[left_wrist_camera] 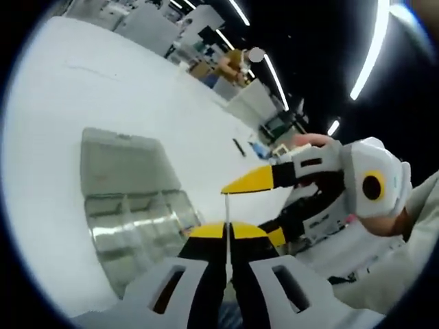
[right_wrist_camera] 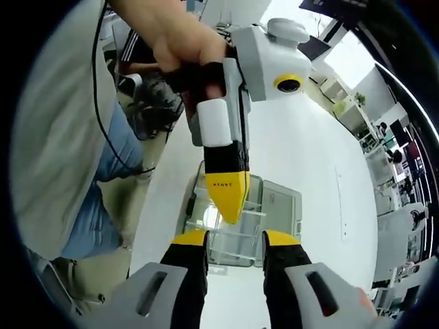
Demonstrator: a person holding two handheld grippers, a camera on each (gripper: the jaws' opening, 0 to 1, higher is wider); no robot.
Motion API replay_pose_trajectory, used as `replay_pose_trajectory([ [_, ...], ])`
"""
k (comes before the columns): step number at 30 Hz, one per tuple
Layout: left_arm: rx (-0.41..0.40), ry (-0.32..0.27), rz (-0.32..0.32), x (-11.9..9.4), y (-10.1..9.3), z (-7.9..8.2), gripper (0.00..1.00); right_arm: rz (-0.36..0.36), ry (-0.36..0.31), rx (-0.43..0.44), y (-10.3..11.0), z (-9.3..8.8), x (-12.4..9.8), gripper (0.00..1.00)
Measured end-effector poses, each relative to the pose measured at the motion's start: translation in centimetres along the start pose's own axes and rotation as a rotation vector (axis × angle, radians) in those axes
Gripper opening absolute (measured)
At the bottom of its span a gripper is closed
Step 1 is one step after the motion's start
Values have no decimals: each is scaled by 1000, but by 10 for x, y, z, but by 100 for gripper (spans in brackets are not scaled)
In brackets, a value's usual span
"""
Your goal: Insert the divider into the dual guide fixture by aligning both edges with the guide slots and pushing it downward to the bottom, including one-sided entry, uneven engagement, binding, and posture correction.
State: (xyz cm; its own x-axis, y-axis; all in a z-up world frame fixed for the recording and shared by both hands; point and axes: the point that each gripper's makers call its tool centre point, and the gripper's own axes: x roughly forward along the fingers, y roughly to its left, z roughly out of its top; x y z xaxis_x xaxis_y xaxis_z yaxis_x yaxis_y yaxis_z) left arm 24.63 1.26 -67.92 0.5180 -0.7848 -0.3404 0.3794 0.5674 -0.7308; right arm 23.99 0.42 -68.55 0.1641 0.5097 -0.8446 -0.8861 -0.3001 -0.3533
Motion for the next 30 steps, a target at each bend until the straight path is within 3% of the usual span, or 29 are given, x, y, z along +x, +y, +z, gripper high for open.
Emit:
replay_pose_trajectory([
  [2,6,-5,-1,-1,1,1,0,-10,-6,-1,-2,0,0,34],
  [9,46,-13,-10,-5,2,1,0,-8,-13,33,-8,-3,-3,29],
  [17,152,-10,-28,-8,2,-1,0,55,-12,77,-10,-12,-6,24],
  [30,299,-1,-60,-8,-4,0,0,174,-63,122,-11,-3,-10,14],
])
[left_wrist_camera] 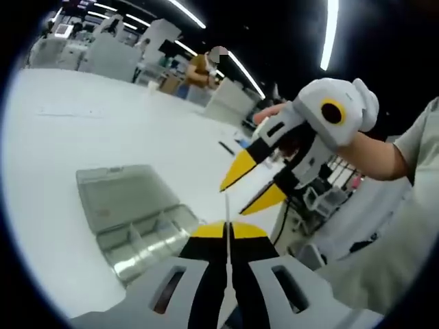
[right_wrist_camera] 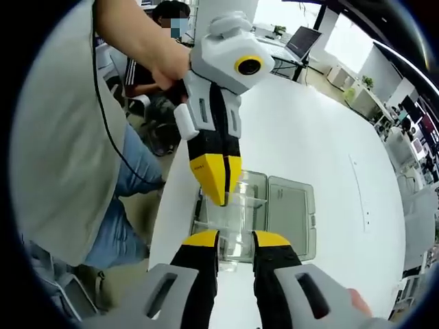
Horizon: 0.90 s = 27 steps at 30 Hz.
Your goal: Insert the divider into the dual guide fixture by aligning both edges with the guide slots and pushing it downward to the bottom, including one-sided entry, uneven engagement, binding, and posture correction.
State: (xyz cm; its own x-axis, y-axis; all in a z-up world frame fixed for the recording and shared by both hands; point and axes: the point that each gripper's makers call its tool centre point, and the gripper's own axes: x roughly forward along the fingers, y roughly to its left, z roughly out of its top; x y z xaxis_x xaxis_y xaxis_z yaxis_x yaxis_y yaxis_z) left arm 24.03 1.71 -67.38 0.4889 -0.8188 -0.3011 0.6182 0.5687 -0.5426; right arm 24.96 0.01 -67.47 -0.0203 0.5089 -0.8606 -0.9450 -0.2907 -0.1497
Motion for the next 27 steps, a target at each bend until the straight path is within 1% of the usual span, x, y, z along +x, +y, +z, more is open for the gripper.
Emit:
replay_pose_trajectory([
  [5,37,5,-9,1,0,2,0,45,-7,-7,0,4,0,10],
  [7,65,7,-10,0,0,3,0,57,-6,-15,0,5,0,8],
  [8,96,8,-14,0,0,3,0,65,-7,-14,-1,5,0,8],
  [14,171,30,-32,2,-5,2,0,118,-15,7,1,6,1,6],
  [18,192,26,-35,2,-5,4,0,152,-26,21,2,9,1,5],
  [20,201,24,-35,1,-4,5,0,174,-17,20,5,8,1,4],
  [27,249,30,-39,2,-4,5,0,204,-14,25,7,8,3,3],
])
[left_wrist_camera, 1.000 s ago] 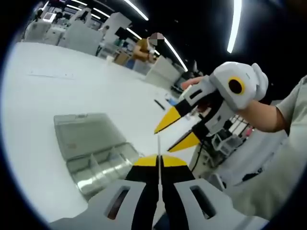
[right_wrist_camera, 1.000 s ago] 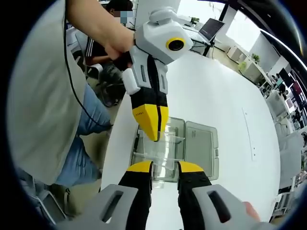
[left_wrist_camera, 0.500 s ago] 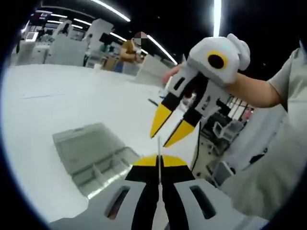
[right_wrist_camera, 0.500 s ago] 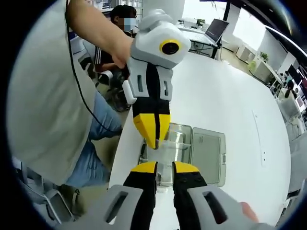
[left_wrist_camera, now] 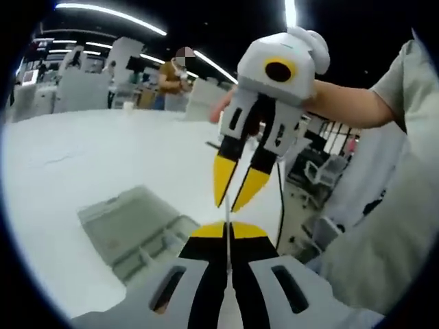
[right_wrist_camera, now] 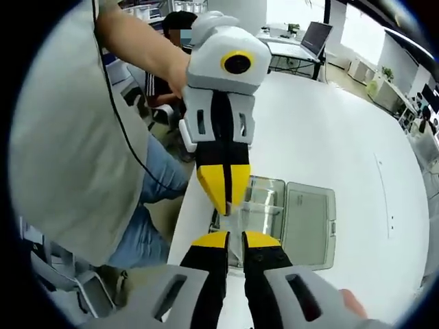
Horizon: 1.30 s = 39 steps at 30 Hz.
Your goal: Insert the divider into the dual guide fixture by aligning both edges with the guide slots and pushing it downward to the bottom, including one-sided entry, uneven engagement, binding, and posture correction.
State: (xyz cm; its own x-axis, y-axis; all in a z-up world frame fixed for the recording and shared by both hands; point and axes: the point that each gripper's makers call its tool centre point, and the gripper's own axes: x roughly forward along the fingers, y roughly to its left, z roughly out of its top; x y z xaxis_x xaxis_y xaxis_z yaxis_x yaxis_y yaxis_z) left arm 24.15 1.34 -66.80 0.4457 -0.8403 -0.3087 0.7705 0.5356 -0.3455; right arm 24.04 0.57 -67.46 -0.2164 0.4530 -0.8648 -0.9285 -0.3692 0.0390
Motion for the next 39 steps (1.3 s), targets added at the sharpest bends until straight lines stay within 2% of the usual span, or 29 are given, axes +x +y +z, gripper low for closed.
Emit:
replay_pose_trajectory([
  [22,147,17,-15,2,-3,-3,0,84,-6,33,7,-2,4,0],
  [26,150,21,-15,2,-2,-4,0,86,-8,38,7,-2,5,0],
  [28,154,24,-13,3,-1,-5,0,91,-7,84,7,-2,5,0],
  [30,150,26,-8,4,0,-5,0,88,-8,69,6,-2,5,0],
  [34,151,29,-2,6,2,-6,0,91,2,109,6,-4,5,0],
  [39,133,33,12,7,4,-8,0,84,-1,113,5,-4,6,0],
])
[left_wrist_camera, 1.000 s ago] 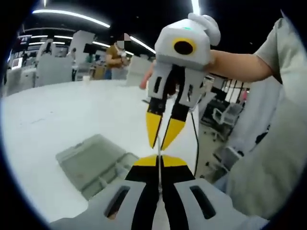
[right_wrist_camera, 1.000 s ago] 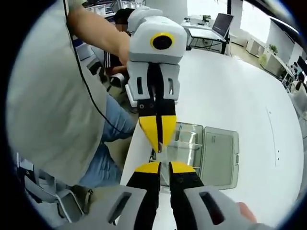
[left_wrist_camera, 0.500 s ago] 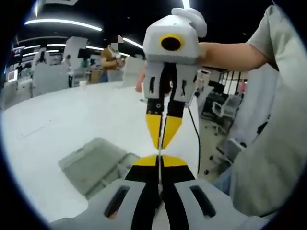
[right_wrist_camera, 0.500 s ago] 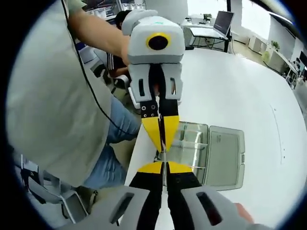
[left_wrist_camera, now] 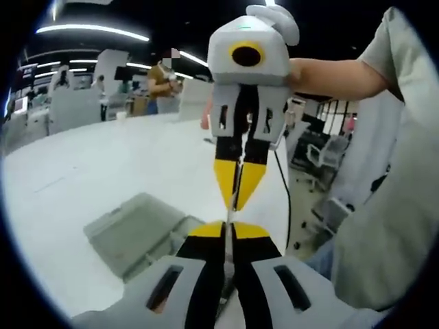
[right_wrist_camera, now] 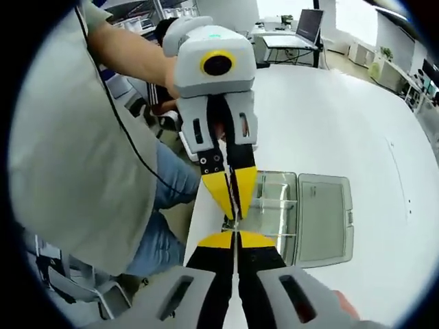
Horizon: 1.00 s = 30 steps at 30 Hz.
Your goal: Insert the divider into the dual guide fixture by aligning both edges with the guide slots and pushing it downward to the bottom, including one-sided entry, uneven engagement, binding, and posture correction.
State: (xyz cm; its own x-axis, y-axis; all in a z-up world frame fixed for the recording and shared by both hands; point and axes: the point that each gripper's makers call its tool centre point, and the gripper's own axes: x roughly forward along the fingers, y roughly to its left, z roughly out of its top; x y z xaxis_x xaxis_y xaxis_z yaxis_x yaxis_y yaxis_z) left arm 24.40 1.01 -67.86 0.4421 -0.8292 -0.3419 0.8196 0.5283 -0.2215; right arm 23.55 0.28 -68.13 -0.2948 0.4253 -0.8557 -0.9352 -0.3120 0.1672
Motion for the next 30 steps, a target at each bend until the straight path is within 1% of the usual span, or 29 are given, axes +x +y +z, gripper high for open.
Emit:
replay_pose_trajectory([
  [1,-9,4,-3,0,-1,-1,1,12,-3,51,3,0,0,0],
  [2,-15,6,1,0,0,-1,1,11,-8,80,2,0,0,0],
  [4,-12,6,4,1,0,-1,1,8,-13,55,1,1,-1,0],
  [8,-7,16,7,2,0,-3,1,10,-12,60,1,1,0,0],
  [13,-10,20,7,2,0,-5,2,19,-3,96,2,2,1,0],
  [25,-17,39,16,4,-1,-13,2,17,-5,97,2,7,2,0],
  [26,-14,40,19,4,0,-13,2,16,-1,78,3,7,3,0],
  [30,-31,29,33,1,2,-12,3,12,-7,84,1,9,3,0],
])
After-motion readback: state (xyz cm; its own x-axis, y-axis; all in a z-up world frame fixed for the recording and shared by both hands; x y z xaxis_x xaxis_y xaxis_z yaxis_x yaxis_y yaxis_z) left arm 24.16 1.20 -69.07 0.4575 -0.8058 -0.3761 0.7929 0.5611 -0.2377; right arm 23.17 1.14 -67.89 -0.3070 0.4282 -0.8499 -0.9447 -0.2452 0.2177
